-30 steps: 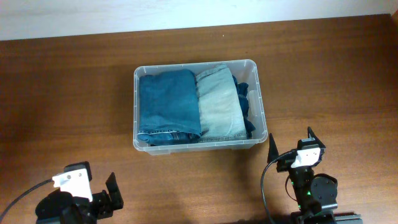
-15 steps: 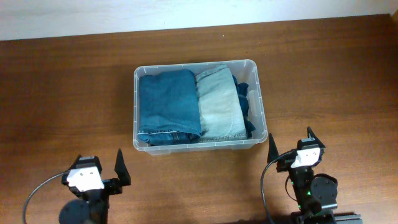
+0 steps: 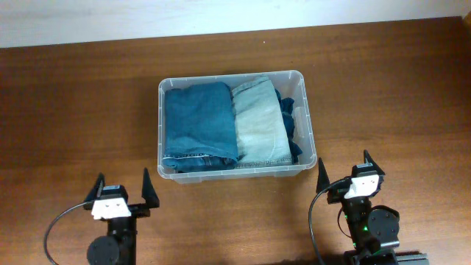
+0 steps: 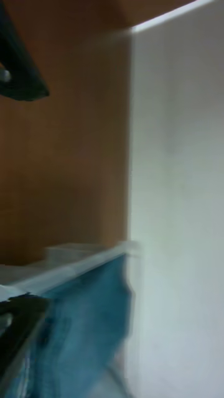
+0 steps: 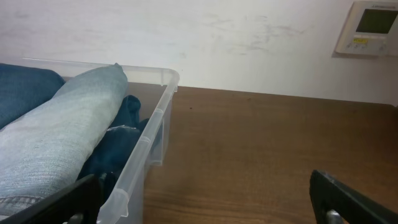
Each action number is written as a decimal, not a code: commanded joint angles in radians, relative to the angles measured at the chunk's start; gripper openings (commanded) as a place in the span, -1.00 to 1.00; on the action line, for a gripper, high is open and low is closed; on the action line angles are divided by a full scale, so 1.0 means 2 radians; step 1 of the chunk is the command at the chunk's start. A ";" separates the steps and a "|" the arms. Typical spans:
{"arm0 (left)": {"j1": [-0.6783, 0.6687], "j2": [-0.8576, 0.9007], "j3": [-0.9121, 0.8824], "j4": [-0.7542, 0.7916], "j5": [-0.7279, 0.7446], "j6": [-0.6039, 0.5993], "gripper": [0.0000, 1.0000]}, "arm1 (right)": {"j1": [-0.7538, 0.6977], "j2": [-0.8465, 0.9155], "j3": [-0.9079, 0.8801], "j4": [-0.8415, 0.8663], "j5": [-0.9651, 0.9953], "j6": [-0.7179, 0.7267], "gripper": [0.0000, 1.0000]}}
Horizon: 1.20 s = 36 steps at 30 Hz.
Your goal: Pack container
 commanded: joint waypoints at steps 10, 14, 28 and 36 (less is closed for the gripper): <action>-0.028 -0.004 -0.004 -0.012 -0.007 -0.003 0.99 | -0.004 -0.004 -0.003 -0.002 -0.003 -0.003 0.97; -0.038 -0.004 -0.004 -0.012 -0.008 -0.003 0.99 | -0.004 -0.004 -0.003 -0.002 -0.003 -0.003 0.97; -0.052 -0.003 -0.004 -0.012 -0.008 -0.003 0.99 | -0.004 -0.004 -0.003 -0.002 -0.003 -0.003 0.97; -0.052 -0.003 -0.004 -0.012 -0.008 -0.003 0.99 | -0.004 -0.004 -0.003 -0.002 -0.003 -0.003 0.97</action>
